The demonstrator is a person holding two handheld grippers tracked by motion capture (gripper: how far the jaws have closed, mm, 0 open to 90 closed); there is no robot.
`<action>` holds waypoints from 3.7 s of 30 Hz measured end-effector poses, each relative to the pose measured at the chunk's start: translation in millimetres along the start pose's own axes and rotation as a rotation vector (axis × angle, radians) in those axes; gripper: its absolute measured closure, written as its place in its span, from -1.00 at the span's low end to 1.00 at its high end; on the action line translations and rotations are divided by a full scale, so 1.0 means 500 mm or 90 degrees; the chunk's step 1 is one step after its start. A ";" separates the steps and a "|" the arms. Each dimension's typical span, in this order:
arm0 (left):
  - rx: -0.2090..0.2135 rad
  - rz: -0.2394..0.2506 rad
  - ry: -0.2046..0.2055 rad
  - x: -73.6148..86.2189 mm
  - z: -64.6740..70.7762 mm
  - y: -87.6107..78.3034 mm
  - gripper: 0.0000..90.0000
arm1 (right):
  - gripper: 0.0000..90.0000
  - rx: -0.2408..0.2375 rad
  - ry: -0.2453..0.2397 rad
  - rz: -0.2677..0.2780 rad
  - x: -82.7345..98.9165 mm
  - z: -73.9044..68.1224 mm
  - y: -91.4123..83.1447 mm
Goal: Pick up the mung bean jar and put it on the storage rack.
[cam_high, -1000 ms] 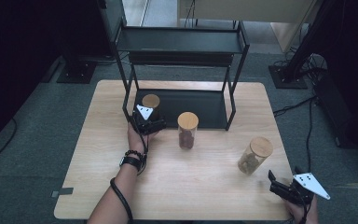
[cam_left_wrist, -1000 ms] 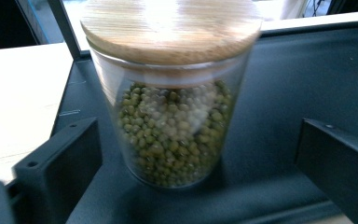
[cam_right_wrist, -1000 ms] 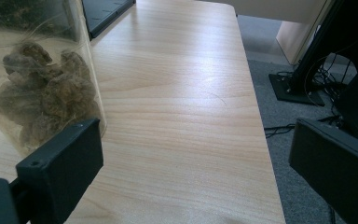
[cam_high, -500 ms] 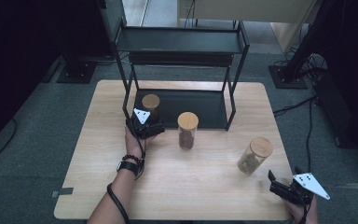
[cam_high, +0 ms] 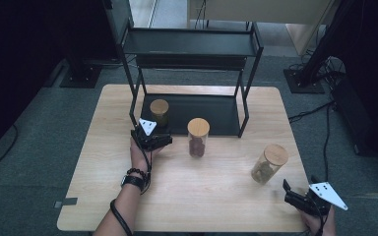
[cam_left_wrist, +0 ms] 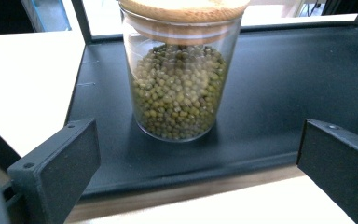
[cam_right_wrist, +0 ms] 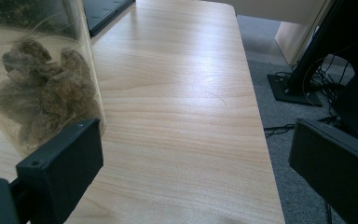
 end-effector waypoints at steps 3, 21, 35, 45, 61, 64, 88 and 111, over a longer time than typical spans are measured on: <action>0.002 0.000 -0.004 0.003 -0.002 -0.007 -1.00 | -0.94 0.001 -0.001 -0.001 0.000 0.000 0.000; 0.002 0.007 -0.010 0.018 -0.004 -0.039 -1.00 | -0.94 0.006 -0.003 -0.001 0.000 -0.001 0.000; 0.010 0.012 -0.015 0.032 -0.005 -0.070 -1.00 | -0.94 0.009 -0.009 -0.002 0.000 -0.002 0.001; 0.011 0.021 -0.016 0.040 -0.004 -0.090 -1.00 | -0.94 0.011 -0.009 -0.002 0.000 -0.002 0.001; 0.021 0.016 -0.020 0.057 -0.012 -0.125 -1.00 | -0.94 0.014 -0.013 -0.002 0.000 -0.003 0.001; 0.021 0.019 -0.018 0.060 -0.013 -0.131 -1.00 | -0.94 0.014 -0.013 -0.002 0.000 -0.003 0.001; 0.037 0.011 -0.007 0.091 -0.038 -0.195 -1.00 | -0.94 0.016 -0.014 -0.004 0.000 -0.003 0.001; 0.015 0.007 -0.001 0.118 -0.099 -0.254 -1.00 | -0.94 0.014 -0.010 0.000 0.000 -0.002 -0.001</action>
Point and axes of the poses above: each handheld gripper's, and its own axes: y roughly forward along the jaws, x roughly out of its underside, z roughly to its right, the point moved 4 cm from there along y, roughly forward along the jaws
